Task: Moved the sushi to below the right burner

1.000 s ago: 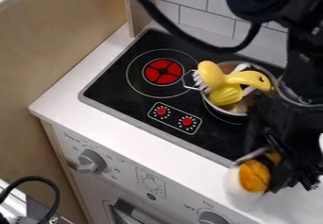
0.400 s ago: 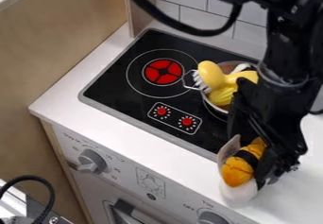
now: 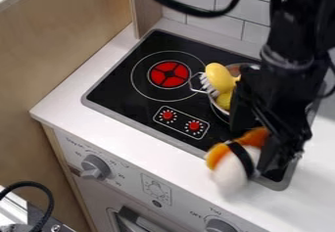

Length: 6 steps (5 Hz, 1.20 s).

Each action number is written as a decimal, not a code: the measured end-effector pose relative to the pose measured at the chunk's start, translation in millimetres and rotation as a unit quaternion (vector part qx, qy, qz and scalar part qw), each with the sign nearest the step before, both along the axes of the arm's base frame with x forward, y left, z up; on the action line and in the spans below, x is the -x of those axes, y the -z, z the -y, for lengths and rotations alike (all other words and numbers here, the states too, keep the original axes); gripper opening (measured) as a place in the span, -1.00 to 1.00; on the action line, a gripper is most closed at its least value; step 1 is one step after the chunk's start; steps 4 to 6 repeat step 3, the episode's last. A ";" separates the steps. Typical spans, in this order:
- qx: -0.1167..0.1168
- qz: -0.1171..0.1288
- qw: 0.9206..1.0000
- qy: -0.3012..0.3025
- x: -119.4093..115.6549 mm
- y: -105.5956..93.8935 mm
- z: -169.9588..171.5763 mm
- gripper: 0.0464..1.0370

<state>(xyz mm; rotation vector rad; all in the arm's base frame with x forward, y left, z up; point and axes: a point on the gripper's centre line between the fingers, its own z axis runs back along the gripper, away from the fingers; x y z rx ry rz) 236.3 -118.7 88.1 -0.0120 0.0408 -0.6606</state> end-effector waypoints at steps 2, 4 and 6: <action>-0.009 -0.028 1.000 0.003 -2.1 -28.4 -13.4 0.92; -0.009 -0.036 0.999 0.008 -6.0 -38.4 -20.0 0.92; -0.009 -0.036 0.999 0.008 -6.0 -38.4 -20.0 0.92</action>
